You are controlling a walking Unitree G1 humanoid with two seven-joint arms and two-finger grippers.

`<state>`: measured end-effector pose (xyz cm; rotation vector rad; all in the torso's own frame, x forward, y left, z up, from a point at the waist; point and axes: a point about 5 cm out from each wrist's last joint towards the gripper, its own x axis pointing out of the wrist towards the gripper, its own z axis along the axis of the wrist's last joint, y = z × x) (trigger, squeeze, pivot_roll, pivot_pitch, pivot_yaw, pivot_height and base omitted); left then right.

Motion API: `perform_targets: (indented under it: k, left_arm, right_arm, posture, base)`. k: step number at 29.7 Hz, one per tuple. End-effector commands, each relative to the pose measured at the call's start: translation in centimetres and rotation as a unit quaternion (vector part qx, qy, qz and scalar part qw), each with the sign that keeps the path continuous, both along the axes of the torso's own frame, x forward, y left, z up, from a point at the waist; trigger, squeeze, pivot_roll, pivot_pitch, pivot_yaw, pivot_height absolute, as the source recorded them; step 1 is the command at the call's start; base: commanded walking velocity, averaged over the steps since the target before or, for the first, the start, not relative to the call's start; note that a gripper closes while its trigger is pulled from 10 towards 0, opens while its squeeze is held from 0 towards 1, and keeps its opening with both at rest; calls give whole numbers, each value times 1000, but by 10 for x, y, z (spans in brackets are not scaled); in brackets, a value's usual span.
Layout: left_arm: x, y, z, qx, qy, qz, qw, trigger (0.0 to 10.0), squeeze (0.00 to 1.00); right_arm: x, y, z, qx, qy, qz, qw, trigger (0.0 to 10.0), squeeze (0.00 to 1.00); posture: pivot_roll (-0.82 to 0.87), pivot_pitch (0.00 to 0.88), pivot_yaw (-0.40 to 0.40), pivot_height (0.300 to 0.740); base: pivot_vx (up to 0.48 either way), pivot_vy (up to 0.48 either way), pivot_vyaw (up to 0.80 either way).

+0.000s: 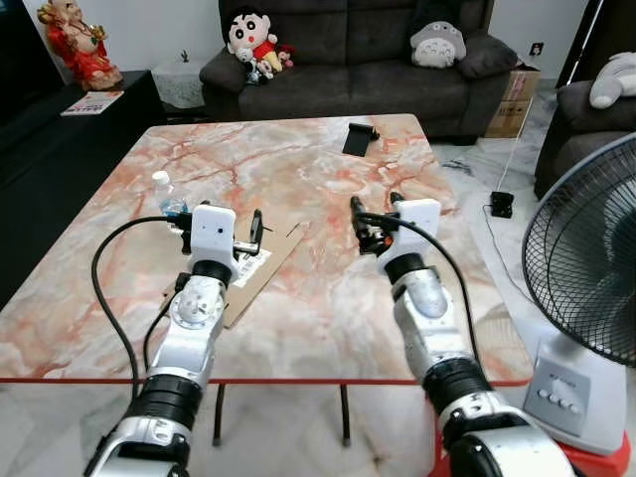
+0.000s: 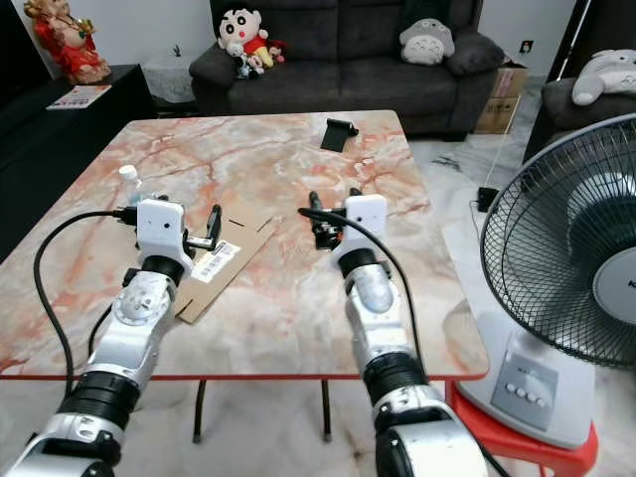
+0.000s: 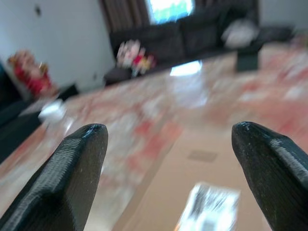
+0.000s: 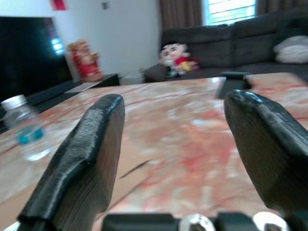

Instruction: Picking trash to rubbish bin

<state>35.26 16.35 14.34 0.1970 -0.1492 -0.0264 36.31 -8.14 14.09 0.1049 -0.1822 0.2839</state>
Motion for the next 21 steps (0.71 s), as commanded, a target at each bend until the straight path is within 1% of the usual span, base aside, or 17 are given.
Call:
perform_targets:
  k: [1,3,6,9,11,13,14,17,21]
  left_arm:
    - [3,8,-4,17,26,15,999,10000,0]
    - [6,13,-4,20,38,19,999,10000,0]
    - [10,15,-4,25,50,19,998,10000,0]
    - [19,17,-3,33,78,21,996,10000,0]
    - [23,16,-2,35,87,21,995,10000,0]
    - [29,11,-5,35,115,4,993,10000,0]
    - [30,8,-8,26,132,-6,991,10000,0]
    - [32,3,-11,16,153,-20,988,10000,0]
    - [36,-2,-11,12,166,-28,986,10000,0]
  right_arm:
    - [2,2,9,2,-12,4,1000,10000,0]
    - [2,1,8,3,-11,4,1000,10000,0]
    - [2,1,7,3,-10,4,1000,10000,0]
    - [1,2,6,3,-8,6,1000,10000,0]
    - [0,3,6,4,-8,7,1000,10000,0]
    - [0,4,7,5,-9,7,1000,10000,0]
    - [0,4,7,6,-10,7,1000,10000,0]
    - [-1,4,7,6,-10,8,1000,10000,0]
    - [-3,3,5,6,-11,5,1000,10000,0]
  posture:
    - [99,0,54,740]
    - [102,0,53,740]
    - [103,0,53,740]
    - [103,0,55,740]
    - [98,0,56,740]
    - [95,0,58,740]
    - [87,0,59,740]
    - [76,0,65,740]
    - [64,0,69,740]
  base:
    - [0,0,0]
    - [0,0,0]
    - [0,0,0]
    - [0,0,0]
    - [0,0,0]
    - [0,0,0]
    - [0,0,0]
    - [0,0,0]
    - [0,0,0]
